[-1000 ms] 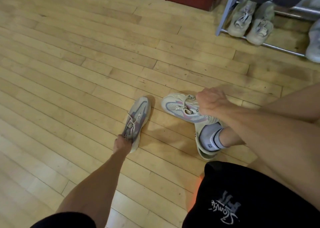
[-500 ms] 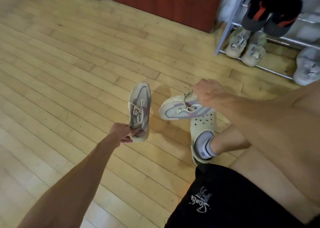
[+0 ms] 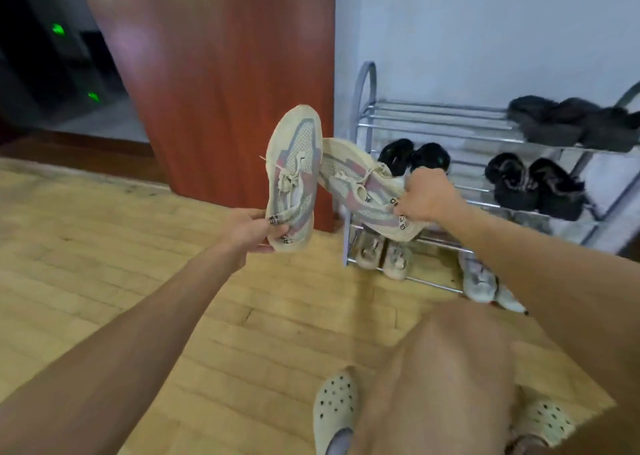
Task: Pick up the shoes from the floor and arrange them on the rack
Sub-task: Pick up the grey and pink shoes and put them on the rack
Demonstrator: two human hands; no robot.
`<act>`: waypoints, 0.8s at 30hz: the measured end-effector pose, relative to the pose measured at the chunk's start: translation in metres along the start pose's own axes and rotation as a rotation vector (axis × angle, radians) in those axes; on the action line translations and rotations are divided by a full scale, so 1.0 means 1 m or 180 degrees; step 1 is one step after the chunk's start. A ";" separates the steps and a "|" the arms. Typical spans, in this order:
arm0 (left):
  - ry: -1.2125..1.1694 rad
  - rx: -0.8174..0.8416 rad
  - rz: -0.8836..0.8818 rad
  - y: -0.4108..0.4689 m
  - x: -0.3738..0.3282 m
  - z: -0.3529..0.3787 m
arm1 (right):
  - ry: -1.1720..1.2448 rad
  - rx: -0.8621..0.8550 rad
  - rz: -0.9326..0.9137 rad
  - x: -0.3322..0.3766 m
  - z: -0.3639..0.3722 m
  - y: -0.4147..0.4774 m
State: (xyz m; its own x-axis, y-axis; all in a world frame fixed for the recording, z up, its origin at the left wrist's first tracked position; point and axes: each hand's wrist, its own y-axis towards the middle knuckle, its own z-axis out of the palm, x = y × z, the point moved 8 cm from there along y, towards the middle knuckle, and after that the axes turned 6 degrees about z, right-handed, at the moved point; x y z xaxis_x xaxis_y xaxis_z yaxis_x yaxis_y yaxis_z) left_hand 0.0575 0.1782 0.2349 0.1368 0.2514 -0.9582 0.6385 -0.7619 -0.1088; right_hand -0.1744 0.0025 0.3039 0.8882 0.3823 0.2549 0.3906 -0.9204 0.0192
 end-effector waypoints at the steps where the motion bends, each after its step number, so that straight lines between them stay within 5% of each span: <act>1: -0.0045 0.0008 0.0105 0.006 -0.023 0.011 | 0.0178 -0.0081 0.0134 -0.016 -0.016 0.007; 8: -0.0276 0.0258 0.0358 0.051 -0.136 0.097 | 0.1872 -0.0372 0.1015 -0.115 -0.083 0.048; 13: -0.0369 0.0286 0.0347 0.101 -0.181 0.147 | 0.3553 -0.0074 0.1419 -0.142 -0.080 0.088; 24: -0.0347 0.0356 0.0097 0.201 -0.200 0.217 | 0.4128 0.0032 0.1492 -0.144 -0.052 0.199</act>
State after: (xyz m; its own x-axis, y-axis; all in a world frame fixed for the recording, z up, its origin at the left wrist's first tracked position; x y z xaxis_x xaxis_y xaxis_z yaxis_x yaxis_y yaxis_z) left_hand -0.0057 -0.1543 0.3470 0.0680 0.1655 -0.9839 0.5462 -0.8314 -0.1021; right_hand -0.2368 -0.2400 0.3217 0.0791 -0.3154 0.9457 0.1269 -0.9377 -0.3233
